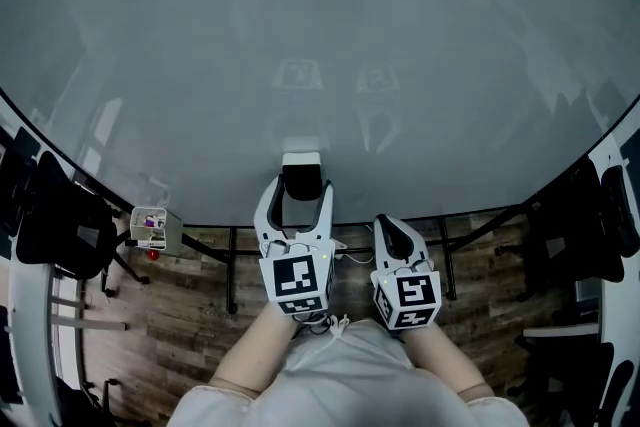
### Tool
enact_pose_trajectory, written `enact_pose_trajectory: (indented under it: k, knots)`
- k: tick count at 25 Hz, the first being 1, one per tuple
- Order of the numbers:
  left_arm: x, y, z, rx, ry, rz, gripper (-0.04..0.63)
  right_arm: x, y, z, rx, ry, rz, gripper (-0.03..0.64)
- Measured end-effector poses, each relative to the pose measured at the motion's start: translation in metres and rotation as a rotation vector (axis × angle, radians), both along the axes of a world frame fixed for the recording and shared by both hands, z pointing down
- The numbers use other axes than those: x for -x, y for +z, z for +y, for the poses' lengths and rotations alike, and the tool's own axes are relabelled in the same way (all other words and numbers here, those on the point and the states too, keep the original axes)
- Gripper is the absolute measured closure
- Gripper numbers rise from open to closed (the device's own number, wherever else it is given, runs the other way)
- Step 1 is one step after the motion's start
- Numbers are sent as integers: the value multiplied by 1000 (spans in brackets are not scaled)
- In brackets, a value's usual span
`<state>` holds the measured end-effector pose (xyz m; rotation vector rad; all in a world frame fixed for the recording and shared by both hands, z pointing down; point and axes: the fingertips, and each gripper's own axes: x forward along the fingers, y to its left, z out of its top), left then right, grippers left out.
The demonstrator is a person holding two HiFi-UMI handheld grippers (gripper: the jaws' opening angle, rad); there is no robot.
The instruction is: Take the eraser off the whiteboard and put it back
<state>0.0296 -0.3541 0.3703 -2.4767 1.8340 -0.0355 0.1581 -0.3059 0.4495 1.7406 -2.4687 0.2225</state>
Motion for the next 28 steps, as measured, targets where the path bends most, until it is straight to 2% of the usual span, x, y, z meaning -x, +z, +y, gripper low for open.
enact_pose_trajectory:
  k: [4, 8, 10, 11, 16, 24, 28]
  knots:
    - [6, -2, 16, -20, 9, 1, 307, 9, 4, 5, 10, -9, 3, 589]
    - [8, 8, 36, 35, 30, 26, 314, 15, 6, 10, 15, -18, 3, 589]
    - [7, 20, 43, 41, 38, -1, 391, 18, 5, 12, 13, -29, 0, 589]
    - [7, 26, 46, 41, 37, -16, 461, 20, 5, 14, 12, -39, -3, 589]
    - [11, 53, 57, 91, 45, -30, 543, 32, 9, 22, 19, -74, -5, 589]
    - [14, 83, 68, 187, 69, -7, 577, 41, 12, 35, 12, -111, -1, 589]
    - [10, 84, 73, 195, 83, 6, 577, 40, 4, 38, -22, -116, 10, 589]
